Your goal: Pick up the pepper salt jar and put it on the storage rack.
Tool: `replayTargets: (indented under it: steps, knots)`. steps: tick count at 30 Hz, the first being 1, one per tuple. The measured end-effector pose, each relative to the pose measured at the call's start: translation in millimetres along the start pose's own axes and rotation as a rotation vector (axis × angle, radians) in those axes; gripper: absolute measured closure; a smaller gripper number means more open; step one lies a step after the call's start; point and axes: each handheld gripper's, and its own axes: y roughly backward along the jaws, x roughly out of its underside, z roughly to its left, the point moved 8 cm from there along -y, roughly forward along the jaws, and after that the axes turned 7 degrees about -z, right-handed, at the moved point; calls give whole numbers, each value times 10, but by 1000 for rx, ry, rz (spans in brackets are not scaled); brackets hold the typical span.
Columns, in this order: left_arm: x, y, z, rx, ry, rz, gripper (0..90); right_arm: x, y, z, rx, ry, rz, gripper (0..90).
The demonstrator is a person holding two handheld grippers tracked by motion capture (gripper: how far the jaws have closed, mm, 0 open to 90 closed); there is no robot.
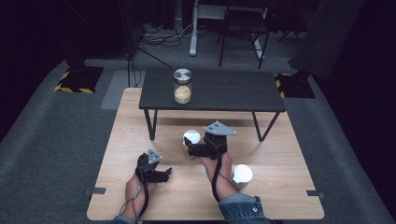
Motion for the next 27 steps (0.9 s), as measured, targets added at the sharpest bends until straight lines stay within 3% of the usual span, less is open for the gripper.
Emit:
replayTargets:
  steps: [27]
  knots:
    - [1,2,8,6,-4,0,144,382,-308,35,18,-2,57,0]
